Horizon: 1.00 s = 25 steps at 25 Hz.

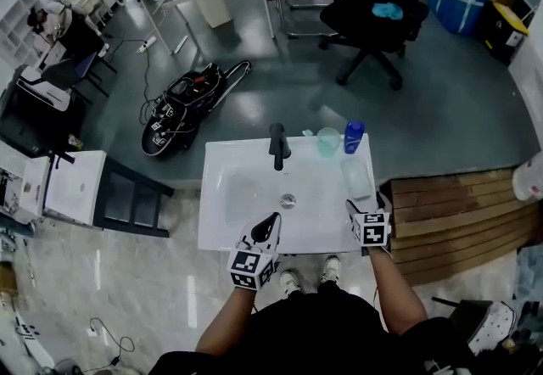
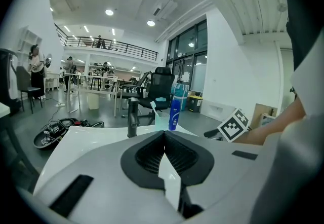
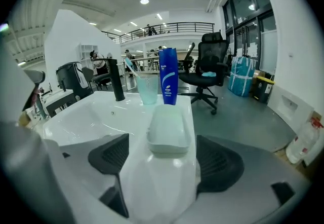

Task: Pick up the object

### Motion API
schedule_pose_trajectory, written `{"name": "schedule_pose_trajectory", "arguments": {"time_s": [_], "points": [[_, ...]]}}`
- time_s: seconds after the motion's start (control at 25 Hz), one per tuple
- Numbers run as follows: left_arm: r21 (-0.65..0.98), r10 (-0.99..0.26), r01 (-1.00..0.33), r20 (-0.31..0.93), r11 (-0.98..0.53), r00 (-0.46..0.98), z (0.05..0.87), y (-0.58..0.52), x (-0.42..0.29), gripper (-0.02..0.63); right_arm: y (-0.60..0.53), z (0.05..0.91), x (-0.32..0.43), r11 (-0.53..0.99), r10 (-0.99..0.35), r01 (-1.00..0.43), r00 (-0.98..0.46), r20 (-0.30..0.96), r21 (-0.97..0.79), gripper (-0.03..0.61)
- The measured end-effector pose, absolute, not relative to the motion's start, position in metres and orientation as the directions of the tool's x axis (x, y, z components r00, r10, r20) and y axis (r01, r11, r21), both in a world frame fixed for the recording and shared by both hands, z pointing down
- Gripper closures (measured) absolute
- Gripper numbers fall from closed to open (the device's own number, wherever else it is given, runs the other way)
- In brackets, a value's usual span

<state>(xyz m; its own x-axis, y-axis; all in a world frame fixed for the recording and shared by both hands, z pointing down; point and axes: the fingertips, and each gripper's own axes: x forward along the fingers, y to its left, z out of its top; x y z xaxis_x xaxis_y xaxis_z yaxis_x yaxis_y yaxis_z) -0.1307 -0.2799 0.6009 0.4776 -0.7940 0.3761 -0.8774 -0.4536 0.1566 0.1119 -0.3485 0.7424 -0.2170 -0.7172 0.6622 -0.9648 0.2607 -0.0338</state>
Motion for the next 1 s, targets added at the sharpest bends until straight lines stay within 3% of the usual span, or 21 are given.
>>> {"name": "schedule_pose_trajectory", "arguments": {"time_s": [1.0], "points": [[0.164, -0.786, -0.890, 0.421, -0.426, 0.453, 0.617, -0.277, -0.130, 0.595, -0.383, 0.776, 0.108, 0.287, -0.624, -0.958, -0.200, 0.755, -0.017, 0.176]]}}
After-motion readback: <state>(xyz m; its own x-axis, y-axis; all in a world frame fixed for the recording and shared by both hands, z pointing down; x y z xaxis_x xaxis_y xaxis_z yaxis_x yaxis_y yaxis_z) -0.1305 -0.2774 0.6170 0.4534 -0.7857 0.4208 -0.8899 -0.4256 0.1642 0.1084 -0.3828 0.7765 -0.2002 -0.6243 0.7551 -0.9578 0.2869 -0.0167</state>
